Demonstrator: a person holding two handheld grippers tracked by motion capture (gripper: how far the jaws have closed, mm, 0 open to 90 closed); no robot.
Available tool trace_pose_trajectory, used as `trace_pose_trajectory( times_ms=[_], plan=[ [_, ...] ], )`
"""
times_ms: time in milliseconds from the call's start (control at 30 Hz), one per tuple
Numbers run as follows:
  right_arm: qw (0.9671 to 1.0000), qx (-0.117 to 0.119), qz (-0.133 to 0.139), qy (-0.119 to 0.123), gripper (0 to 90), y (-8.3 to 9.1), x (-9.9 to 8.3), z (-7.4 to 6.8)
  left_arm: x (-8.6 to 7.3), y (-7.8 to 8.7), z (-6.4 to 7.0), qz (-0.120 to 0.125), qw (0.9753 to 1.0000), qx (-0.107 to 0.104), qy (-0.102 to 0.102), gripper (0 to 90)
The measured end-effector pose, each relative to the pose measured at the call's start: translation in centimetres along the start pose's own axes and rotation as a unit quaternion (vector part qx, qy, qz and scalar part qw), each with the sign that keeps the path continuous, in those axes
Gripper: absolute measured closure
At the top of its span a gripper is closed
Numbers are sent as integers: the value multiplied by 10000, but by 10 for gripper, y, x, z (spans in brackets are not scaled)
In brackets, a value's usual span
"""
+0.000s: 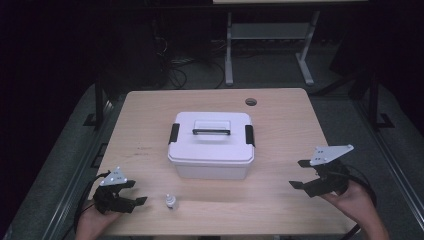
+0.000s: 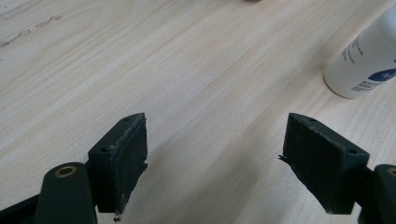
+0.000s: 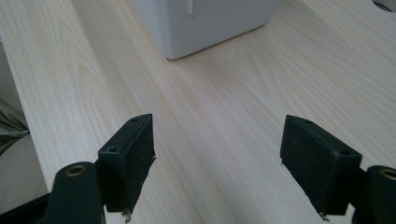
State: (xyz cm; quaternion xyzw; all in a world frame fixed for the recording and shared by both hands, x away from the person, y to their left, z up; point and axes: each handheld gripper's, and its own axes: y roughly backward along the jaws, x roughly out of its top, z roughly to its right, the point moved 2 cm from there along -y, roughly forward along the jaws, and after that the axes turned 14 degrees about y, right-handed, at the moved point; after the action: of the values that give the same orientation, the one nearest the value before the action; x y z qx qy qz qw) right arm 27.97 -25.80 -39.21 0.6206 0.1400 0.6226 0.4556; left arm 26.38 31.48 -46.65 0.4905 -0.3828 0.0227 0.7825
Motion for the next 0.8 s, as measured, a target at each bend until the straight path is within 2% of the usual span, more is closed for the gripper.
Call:
trace_pose_trajectory(
  times_ms=[333,667,800],
  plan=[
    [9997,170,-87,117,256,-3,18,8,-1,1,-1,13,10000,-20,-2,217],
    [9989,294,-128,355,255,-1,41,17,0,1,0,26,10000,-62,-6,218],
    [9986,353,-152,357,255,-1,46,20,0,1,0,19,10000,-73,4,218]
  ],
)
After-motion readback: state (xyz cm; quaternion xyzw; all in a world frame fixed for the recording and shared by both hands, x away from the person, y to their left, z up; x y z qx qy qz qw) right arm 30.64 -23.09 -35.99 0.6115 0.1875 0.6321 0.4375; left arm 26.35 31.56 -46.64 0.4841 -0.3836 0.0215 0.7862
